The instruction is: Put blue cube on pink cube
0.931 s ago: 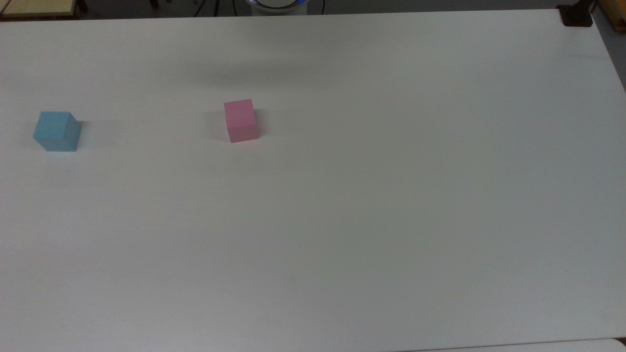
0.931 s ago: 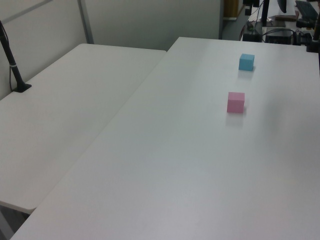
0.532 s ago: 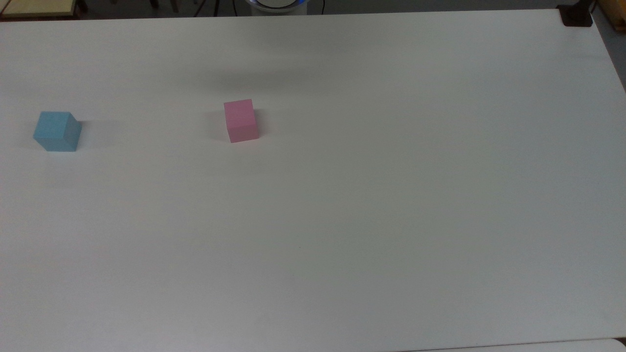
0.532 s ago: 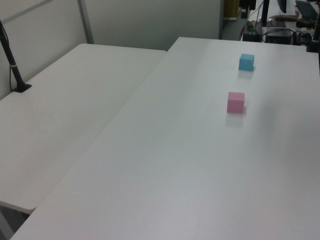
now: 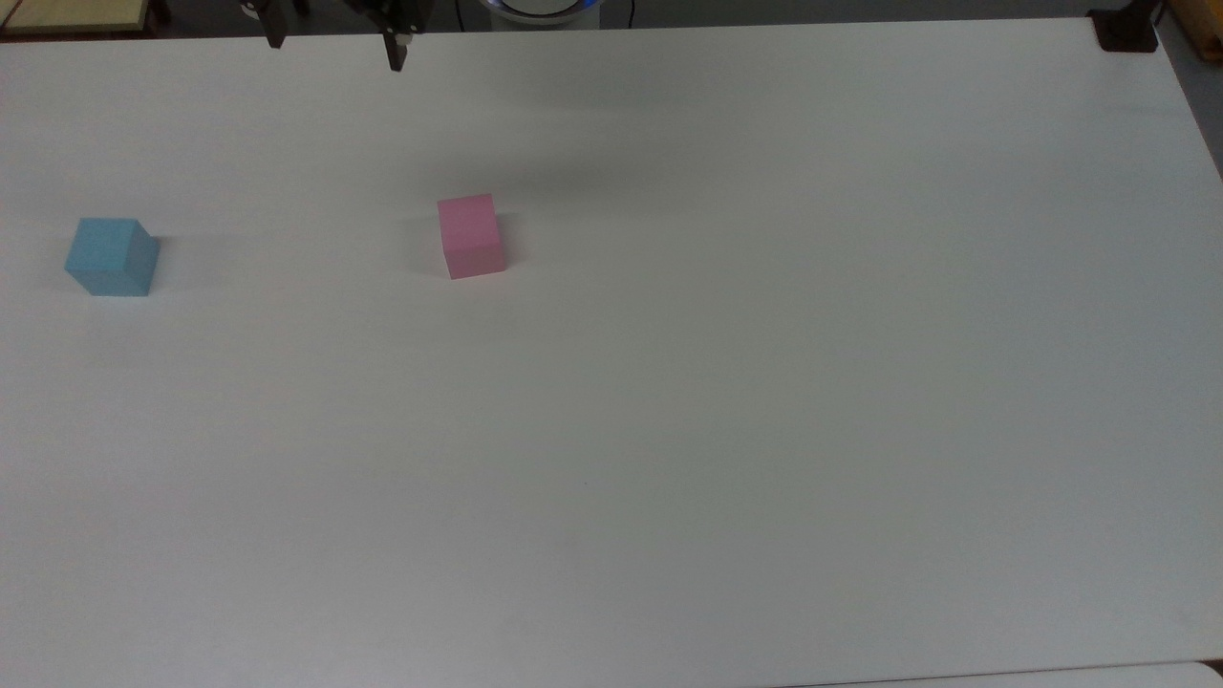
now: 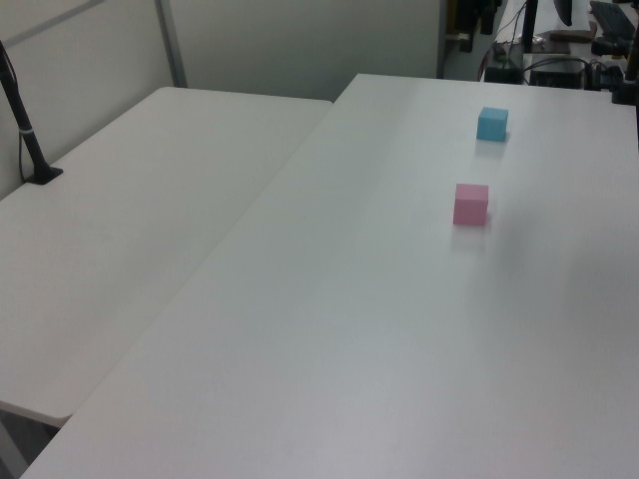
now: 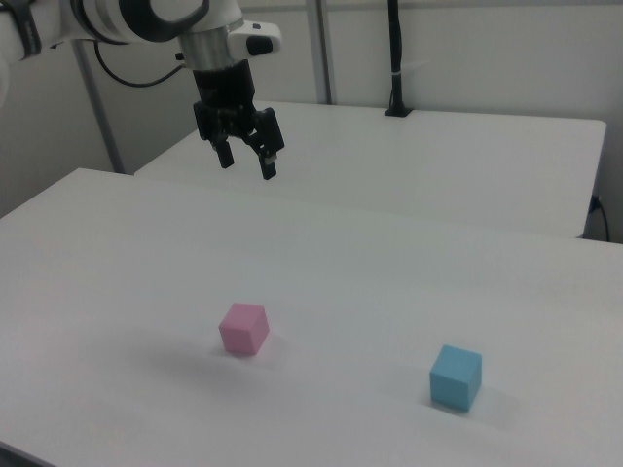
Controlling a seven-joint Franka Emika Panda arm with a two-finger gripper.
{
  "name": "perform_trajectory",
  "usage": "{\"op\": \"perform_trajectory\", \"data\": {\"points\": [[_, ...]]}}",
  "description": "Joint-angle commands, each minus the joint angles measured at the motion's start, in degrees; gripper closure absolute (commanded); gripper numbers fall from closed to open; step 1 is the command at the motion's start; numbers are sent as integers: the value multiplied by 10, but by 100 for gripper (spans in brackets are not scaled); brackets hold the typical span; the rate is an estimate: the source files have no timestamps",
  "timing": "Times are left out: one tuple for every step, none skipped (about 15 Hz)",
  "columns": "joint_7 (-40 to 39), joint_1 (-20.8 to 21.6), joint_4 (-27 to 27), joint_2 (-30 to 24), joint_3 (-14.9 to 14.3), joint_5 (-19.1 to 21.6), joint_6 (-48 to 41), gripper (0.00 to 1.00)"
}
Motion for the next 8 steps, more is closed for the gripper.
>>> {"op": "perform_trajectory", "data": {"points": [[21,8,-17,-11,-2,6,37,0],[22,8,-13,-11,-2,9,36,0],[21,8,-12,-13,-3,10,33,0],[22,9,-12,-13,-2,10,30,0],[22,13,-12,-13,-2,5,30,0],[22,14,-12,-13,-2,4,31,0],[22,15,-12,-14,-2,3,31,0],[22,15,-12,-15,-3,3,31,0]]}}
